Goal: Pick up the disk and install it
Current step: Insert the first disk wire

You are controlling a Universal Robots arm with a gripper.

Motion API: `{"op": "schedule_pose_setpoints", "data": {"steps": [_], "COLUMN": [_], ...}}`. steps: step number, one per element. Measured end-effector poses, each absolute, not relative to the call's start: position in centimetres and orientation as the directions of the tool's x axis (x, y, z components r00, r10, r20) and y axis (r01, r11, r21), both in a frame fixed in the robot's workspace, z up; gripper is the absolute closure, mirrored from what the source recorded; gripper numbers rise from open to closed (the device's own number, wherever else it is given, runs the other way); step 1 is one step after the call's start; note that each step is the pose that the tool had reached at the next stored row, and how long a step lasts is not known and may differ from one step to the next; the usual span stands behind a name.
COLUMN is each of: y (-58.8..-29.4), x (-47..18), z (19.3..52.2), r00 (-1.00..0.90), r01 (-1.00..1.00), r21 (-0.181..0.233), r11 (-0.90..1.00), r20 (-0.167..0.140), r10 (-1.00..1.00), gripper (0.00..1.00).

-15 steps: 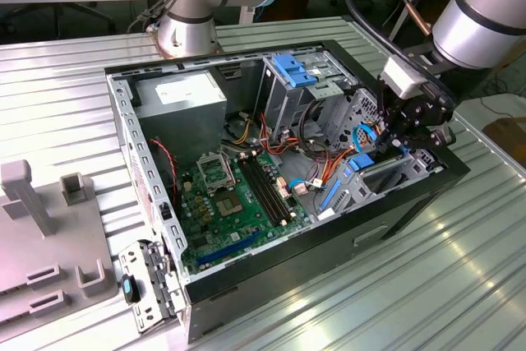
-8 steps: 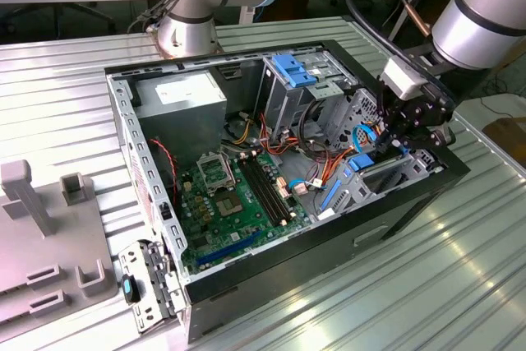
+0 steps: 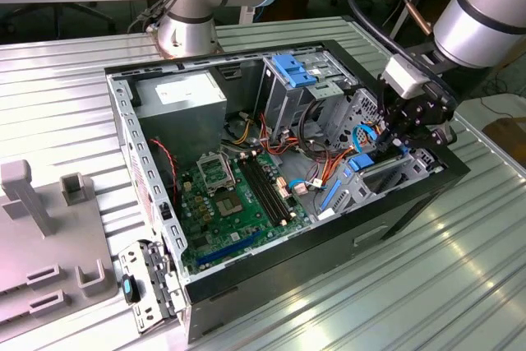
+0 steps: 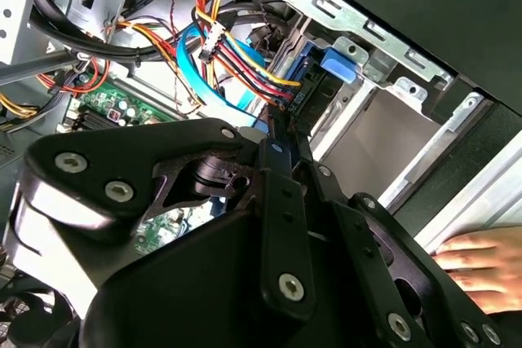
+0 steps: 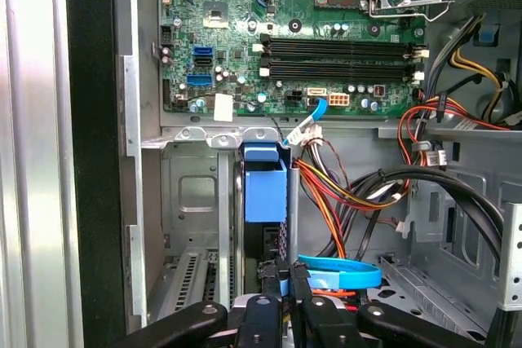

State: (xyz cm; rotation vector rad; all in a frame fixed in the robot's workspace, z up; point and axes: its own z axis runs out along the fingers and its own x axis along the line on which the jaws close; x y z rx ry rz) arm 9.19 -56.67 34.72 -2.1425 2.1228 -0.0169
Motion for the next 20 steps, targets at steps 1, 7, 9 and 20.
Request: {"op": "schedule_pose_setpoints", "data": {"steps": [1, 7, 9, 20], "y": [-56.67, -56.91, -56.91, -56.91], "x": [9.19, 9.19, 9.19, 9.21], "z": [34.72, 34.73, 34.66, 34.35], "r00": [0.013, 0.017, 0.017, 0.016], "r01": [-0.995, -0.995, -0.995, -0.995], "r21": [-0.097, -0.097, -0.097, -0.097], "r11": [-0.005, -0.009, -0.010, -0.009], "r20": [-0.080, -0.080, -0.080, -0.080], "r10": [-0.997, -0.997, -0.997, -0.997], "gripper": [0.84, 0.84, 0.84, 0.84]}}
